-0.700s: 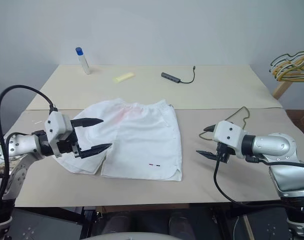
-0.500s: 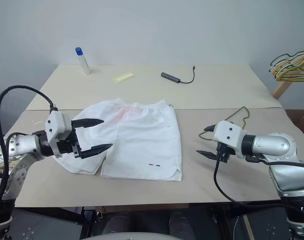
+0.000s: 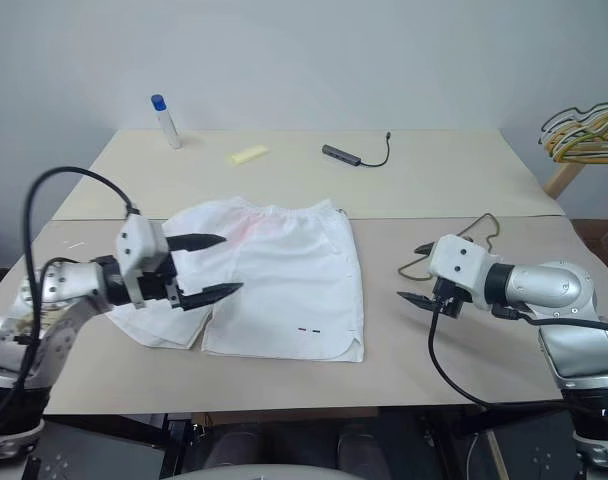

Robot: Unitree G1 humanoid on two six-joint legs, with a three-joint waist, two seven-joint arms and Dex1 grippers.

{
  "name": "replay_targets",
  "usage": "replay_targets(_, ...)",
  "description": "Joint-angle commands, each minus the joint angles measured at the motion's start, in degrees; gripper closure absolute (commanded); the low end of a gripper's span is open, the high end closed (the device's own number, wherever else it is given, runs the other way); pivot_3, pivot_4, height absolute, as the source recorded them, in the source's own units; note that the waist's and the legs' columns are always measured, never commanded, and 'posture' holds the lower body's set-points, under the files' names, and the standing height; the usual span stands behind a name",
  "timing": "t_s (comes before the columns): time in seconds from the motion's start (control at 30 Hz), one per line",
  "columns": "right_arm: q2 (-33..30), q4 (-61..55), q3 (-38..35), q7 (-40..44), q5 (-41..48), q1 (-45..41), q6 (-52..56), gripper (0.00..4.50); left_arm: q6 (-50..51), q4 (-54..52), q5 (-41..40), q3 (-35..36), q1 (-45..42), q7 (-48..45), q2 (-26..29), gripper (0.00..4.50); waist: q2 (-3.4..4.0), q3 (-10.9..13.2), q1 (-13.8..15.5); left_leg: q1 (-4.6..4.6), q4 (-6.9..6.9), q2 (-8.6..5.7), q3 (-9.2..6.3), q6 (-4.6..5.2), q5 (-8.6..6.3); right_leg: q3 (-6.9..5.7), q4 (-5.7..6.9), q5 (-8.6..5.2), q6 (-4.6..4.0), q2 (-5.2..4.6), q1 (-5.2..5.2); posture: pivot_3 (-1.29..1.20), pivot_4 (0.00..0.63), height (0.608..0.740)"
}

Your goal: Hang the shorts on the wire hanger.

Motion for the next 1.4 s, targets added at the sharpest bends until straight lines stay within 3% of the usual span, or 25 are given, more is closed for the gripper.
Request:
replay_targets(0.03,-0.4,-3.9,-4.2,-3.4,-0.1,2.1,2.3,0.05,1.0,1.5,1.2,-5.4,-3.5,-0.5,-3.1,0.0,0.0,0.0,0.1,0.0,0.01,-0.01,0.0,0.0,0.0,-0.01,0.0,0.0,0.0,0.0,0.01,-0.03,0.0,0.74)
replay_targets(0.2,0.0,-6.7,-5.5,-6.0,-0.5,5.5,3.9,0.05,1.2,3.5,4.0,-14.1,-7.2,-2.6,-7.8,0.0,0.0,0.0,-1.1,-0.05,0.14,-0.01,0.0,0.0,0.0,0.0,-0.01,0.0,0.02,0.0,0.03,-0.07,0.0,0.74)
replay_targets(0.43,-0.1,-9.9,-6.2,-8.1,-0.6,7.7,5.9,0.05,-1.1,8.9,16.3,-28.6,-12.0,-2.9,-12.0,0.0,0.11,-0.1,-3.3,-0.03,0.17,-0.04,-0.01,0.02,-0.02,0.05,-0.01,0.0,0.05,0.01,0.07,-0.1,0.0,0.74)
replay_targets(0.57,-0.3,-10.1,-6.1,-8.5,-0.9,8.2,6.1,0.05,-2.0,10.6,19.9,-31.8,-12.6,-4.2,-11.8,0.0,0.11,-0.1,-4.6,-0.03,0.17,-0.04,-0.01,0.05,-0.03,0.11,-0.02,-0.01,0.07,0.03,0.07,-0.11,0.0,0.74)
replay_targets(0.83,-0.6,-10.1,-5.6,-8.3,-1.5,8.3,6.1,0.05,-2.0,15.0,25.0,-34.1,-13.5,-6.4,-11.2,0.0,0.15,-0.1,-4.6,-0.03,0.18,-0.05,0.0,0.06,-0.04,0.12,-0.02,-0.03,0.11,0.03,0.07,-0.1,0.0,0.74)
replay_targets(0.9,-0.6,-9.6,-5.3,-8.3,-1.6,7.3,6.3,0.01,-2.3,15.6,26.1,-34.7,-13.1,-6.8,-10.7,0.18,0.15,-0.1,-4.6,-0.03,0.18,-0.04,0.0,0.07,-0.04,0.12,-0.04,-0.03,0.12,0.03,0.07,-0.1,0.0,0.74)
replay_targets(1.07,-0.4,-9.4,-4.9,-8.4,-2.0,6.7,6.7,0.0,-3.2,17.2,28.1,-34.8,-12.7,-6.2,-10.7,1.53,0.23,-0.2,-4.6,0.03,0.18,-0.04,0.0,0.07,-0.04,0.12,-0.02,-0.02,0.12,0.03,0.13,-0.09,0.0,0.74)
replay_targets(1.37,0.1,-8.8,-3.4,-8.8,-2.8,5.4,7.3,0.0,-4.1,17.3,28.2,-33.4,-12.1,-5.9,-9.1,4.39,0.27,-0.3,-4.6,0.04,0.18,-0.04,-0.01,0.07,-0.04,0.12,-0.02,-0.02,0.13,0.03,0.15,-0.07,0.0,0.74)
replay_targets(1.4,0.2,-8.7,-3.2,-8.9,-3.0,5.3,7.3,0.0,-4.3,17.3,28.1,-33.1,-12.0,-5.9,-8.9,4.45,0.29,-0.3,-4.6,0.04,0.18,-0.04,-0.01,0.07,-0.04,0.12,-0.02,-0.02,0.13,0.04,0.15,-0.07,0.0,0.74)
